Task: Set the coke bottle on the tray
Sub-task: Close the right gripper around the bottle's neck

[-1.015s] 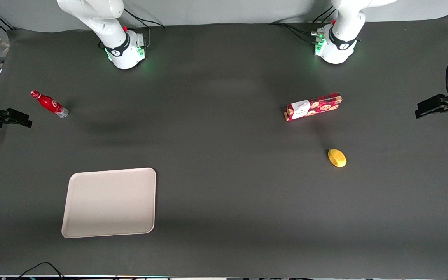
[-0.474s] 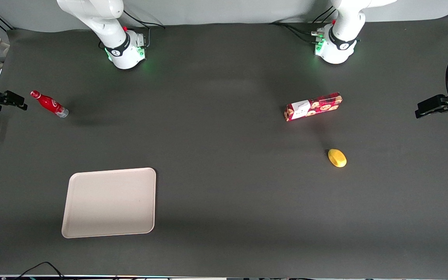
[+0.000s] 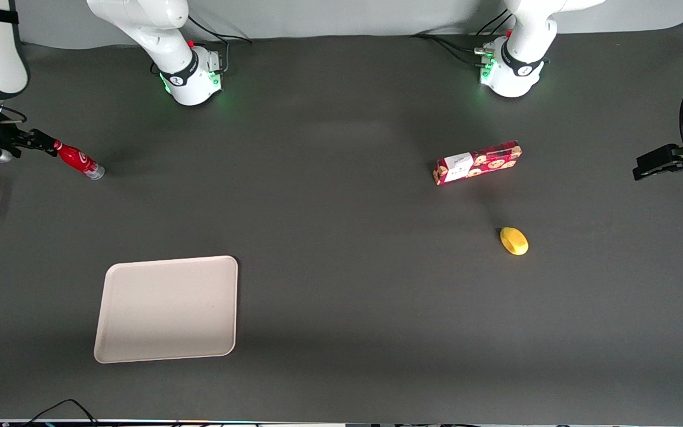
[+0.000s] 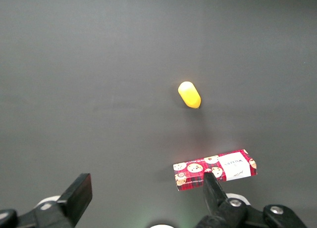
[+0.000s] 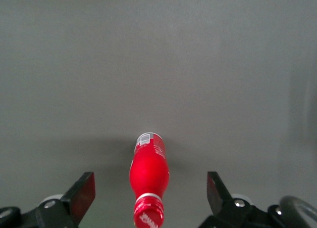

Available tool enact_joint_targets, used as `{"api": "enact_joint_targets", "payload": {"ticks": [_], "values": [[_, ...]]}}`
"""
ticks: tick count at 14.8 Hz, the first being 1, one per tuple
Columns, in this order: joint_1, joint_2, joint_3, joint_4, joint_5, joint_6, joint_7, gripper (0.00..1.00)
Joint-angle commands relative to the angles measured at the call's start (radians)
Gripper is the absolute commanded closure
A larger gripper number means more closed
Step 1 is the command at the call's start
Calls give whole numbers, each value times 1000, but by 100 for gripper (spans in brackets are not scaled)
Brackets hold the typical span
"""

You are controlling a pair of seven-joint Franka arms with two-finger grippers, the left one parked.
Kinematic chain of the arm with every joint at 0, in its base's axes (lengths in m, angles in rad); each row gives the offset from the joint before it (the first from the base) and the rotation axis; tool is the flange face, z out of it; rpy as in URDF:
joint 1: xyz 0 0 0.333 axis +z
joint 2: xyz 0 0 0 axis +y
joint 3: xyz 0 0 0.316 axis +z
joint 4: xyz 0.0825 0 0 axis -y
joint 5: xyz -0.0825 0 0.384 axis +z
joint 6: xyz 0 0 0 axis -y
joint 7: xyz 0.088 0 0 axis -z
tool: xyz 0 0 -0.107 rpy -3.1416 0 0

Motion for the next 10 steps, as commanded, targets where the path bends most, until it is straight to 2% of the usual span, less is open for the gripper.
{"api": "enact_joint_targets", "payload": {"ticks": [1,10], "values": [[-17,-33,-43,-86,-44,94,-23,0],[-34,-10,-77,-132,-48,149,-34,0]]}}
